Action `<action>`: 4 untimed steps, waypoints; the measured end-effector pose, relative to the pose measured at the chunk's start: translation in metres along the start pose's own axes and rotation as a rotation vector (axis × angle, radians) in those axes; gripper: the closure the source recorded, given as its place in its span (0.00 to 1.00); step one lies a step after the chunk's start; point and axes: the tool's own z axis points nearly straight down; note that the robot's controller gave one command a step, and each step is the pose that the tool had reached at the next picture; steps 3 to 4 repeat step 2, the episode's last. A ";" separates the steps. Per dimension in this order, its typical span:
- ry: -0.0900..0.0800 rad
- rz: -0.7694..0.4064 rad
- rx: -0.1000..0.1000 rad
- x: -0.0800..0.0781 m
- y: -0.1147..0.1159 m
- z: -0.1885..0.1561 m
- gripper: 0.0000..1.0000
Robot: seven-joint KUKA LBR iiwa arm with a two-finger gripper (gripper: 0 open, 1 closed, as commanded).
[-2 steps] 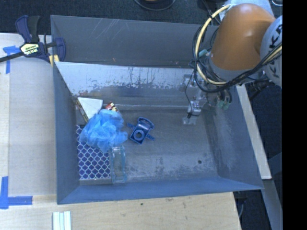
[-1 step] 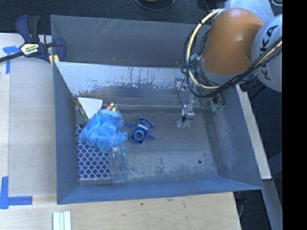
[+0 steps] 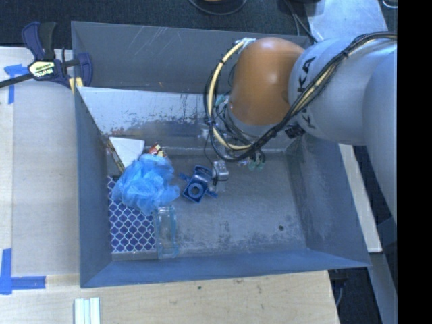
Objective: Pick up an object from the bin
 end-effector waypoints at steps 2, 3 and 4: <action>-0.012 -0.248 -0.001 0.005 0.034 0.063 1.00; -0.012 -0.248 -0.001 0.005 0.034 0.063 1.00; -0.012 -0.248 -0.001 0.005 0.034 0.063 1.00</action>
Offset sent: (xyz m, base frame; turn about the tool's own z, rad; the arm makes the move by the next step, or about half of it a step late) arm -0.0116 0.0322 -0.0685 -0.2487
